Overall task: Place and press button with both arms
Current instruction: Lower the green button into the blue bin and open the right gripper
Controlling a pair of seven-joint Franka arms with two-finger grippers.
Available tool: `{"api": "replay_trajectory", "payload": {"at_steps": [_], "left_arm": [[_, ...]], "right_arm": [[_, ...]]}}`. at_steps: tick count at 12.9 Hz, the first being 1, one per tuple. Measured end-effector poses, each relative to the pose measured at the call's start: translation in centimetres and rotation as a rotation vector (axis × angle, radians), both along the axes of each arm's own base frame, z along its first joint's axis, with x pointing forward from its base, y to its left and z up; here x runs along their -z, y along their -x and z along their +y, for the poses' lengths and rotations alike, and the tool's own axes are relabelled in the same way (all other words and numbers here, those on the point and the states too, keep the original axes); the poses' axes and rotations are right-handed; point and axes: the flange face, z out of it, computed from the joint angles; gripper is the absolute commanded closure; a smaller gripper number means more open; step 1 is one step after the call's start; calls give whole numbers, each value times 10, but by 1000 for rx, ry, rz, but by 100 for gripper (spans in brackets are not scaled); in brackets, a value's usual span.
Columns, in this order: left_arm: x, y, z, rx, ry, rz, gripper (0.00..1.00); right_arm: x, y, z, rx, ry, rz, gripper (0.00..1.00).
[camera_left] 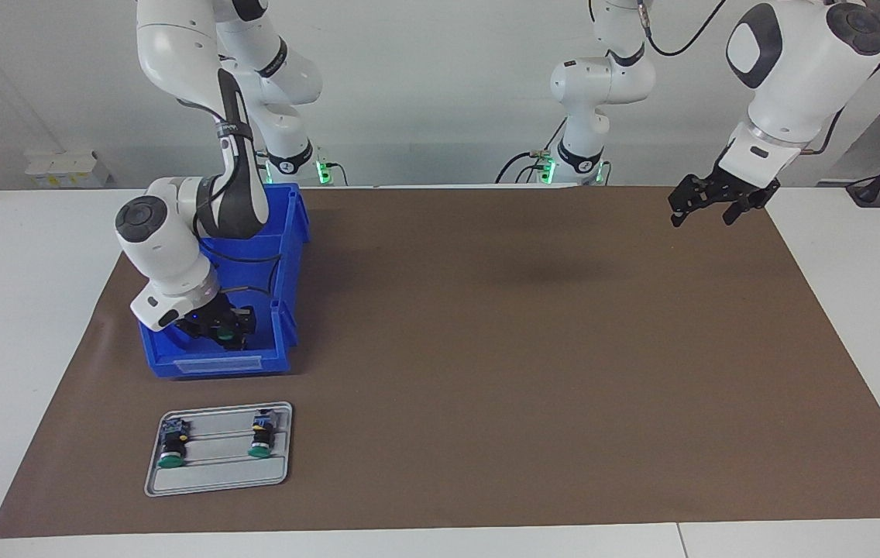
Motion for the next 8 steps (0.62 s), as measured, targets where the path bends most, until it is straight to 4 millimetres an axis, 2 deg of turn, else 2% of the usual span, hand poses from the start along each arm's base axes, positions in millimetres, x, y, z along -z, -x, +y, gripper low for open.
{"api": "replay_trajectory", "payload": {"at_steps": [4,6,8], "left_arm": [[0,0,0,0,0,0,0],[0,0,0,0,0,0,0],[0,0,0,0,0,0,0]], "right_arm": [[-8,-1,0,-1,1,-16,4],[-28,1,1,5,3,-29,3],[-59,8,3,43,5,-38,2]]}}
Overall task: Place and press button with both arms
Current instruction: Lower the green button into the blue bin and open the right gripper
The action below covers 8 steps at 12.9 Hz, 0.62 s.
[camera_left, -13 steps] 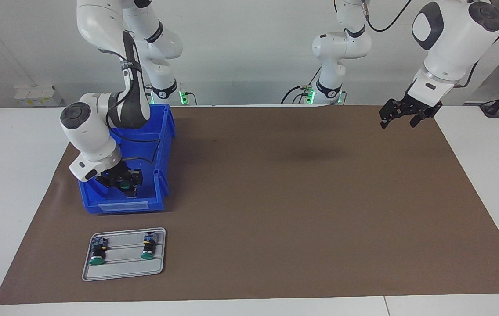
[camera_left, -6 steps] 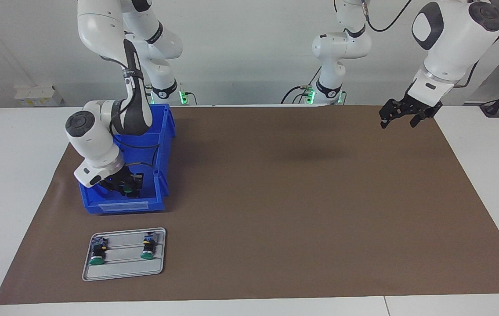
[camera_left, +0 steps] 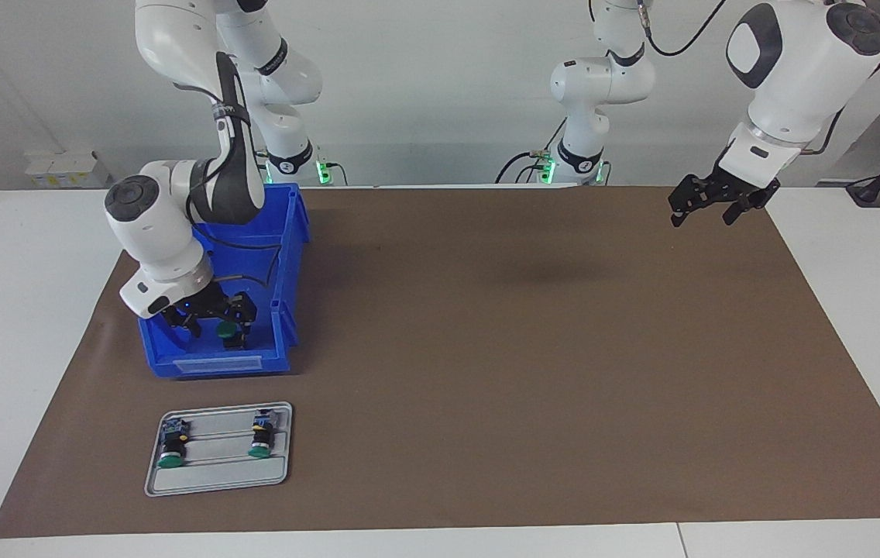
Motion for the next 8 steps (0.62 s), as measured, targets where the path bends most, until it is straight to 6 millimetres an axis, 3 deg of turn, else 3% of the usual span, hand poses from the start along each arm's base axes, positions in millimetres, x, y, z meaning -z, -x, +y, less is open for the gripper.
{"api": "replay_trajectory", "payload": {"at_steps": [8], "left_arm": [[0,0,0,0,0,0,0]], "right_arm": [[-140,45,30,103,3,-66,1]]}}
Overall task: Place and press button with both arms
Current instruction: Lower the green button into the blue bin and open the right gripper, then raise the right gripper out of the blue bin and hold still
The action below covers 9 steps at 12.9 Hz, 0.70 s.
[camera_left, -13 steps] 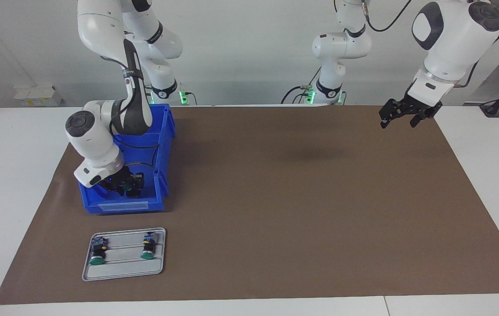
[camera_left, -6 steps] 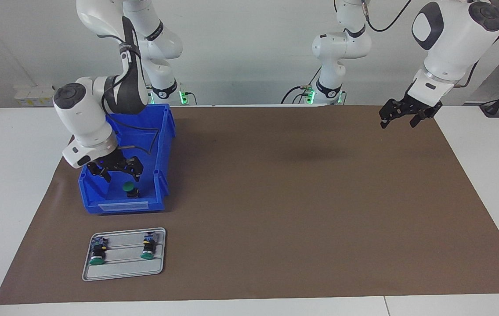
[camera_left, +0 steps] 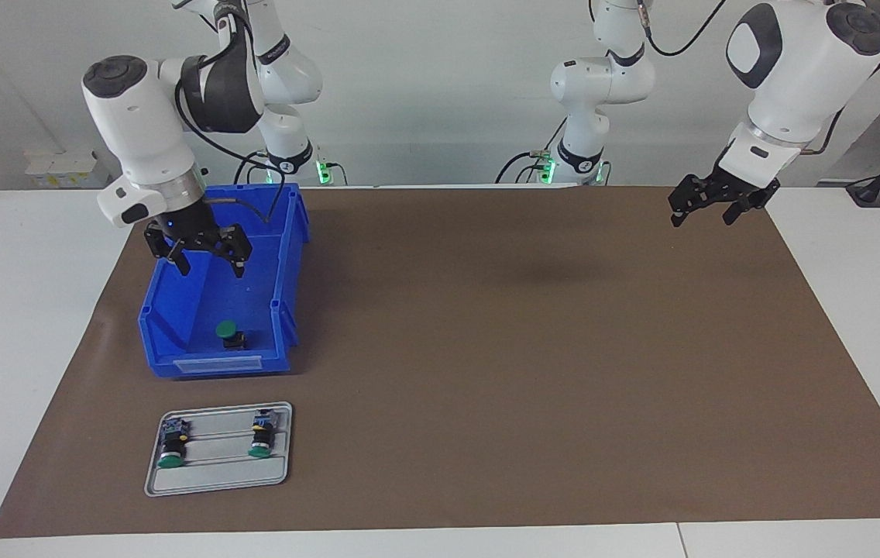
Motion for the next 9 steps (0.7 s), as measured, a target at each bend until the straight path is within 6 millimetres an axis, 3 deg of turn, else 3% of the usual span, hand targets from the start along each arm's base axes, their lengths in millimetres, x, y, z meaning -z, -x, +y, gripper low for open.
{"api": "replay_trajectory", "payload": {"at_steps": [5,7,9], "left_arm": [[0,0,0,0,0,0,0],[0,0,0,0,0,0,0],[0,0,0,0,0,0,0]], "right_arm": [[-79,-3,0,7,-2,32,1],[-90,-10,-1,8,-4,36,1],[-88,-16,0,7,-6,40,1]]}}
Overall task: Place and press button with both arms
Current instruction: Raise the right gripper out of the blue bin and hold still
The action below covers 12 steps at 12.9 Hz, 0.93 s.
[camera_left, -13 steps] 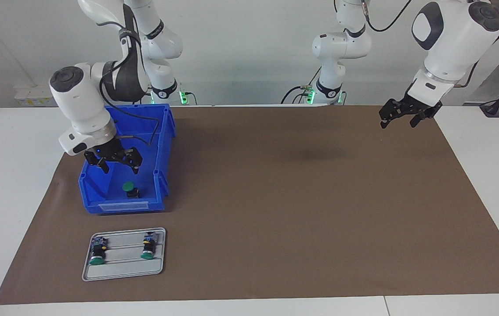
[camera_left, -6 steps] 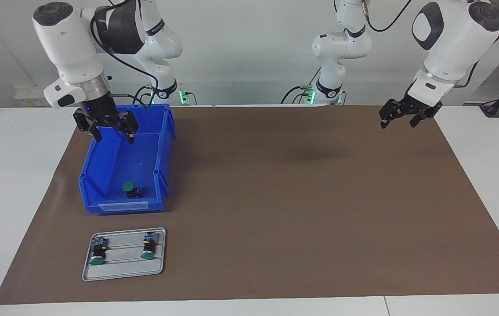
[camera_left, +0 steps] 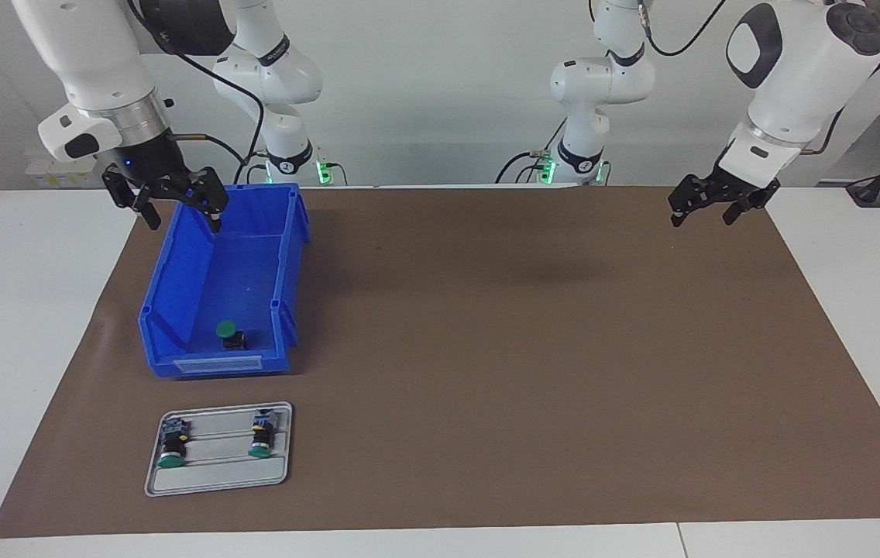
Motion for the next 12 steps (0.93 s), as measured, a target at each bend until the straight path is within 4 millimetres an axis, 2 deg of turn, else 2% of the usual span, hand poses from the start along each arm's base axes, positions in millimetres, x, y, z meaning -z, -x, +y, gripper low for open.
{"api": "replay_trajectory", "payload": {"at_steps": [3,12], "left_arm": [[0,0,0,0,0,0,0],[0,0,0,0,0,0,0]], "right_arm": [[3,-3,7,-13,-1,5,1],[-1,-2,7,-13,-1,6,1]]}}
